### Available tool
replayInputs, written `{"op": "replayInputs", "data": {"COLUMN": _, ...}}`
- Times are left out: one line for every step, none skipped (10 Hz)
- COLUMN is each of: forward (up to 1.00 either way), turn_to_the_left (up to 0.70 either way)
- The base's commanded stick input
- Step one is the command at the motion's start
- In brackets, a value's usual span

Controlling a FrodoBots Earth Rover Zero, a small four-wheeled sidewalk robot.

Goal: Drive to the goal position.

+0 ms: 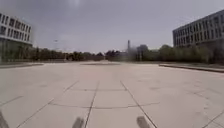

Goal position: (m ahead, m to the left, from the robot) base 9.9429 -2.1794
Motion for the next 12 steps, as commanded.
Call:
{"op": "replayInputs", "data": {"forward": 0.7, "turn_to_the_left": 0.0}}
{"op": "replayInputs", "data": {"forward": 0.7, "turn_to_the_left": 0.0}}
{"op": "replayInputs", "data": {"forward": 0.7, "turn_to_the_left": 0.0}}
{"op": "replayInputs", "data": {"forward": 0.7, "turn_to_the_left": 0.0}}
{"op": "replayInputs", "data": {"forward": 0.7, "turn_to_the_left": 0.0}}
{"op": "replayInputs", "data": {"forward": 0.7, "turn_to_the_left": 0.0}}
{"op": "replayInputs", "data": {"forward": 0.7, "turn_to_the_left": 0.0}}
{"op": "replayInputs", "data": {"forward": 0.7, "turn_to_the_left": 0.0}}
{"op": "replayInputs", "data": {"forward": 0.7, "turn_to_the_left": 0.0}}
{"op": "replayInputs", "data": {"forward": 0.7, "turn_to_the_left": 0.0}}
{"op": "replayInputs", "data": {"forward": 0.7, "turn_to_the_left": 0.0}}
{"op": "replayInputs", "data": {"forward": 0.7, "turn_to_the_left": 0.0}}
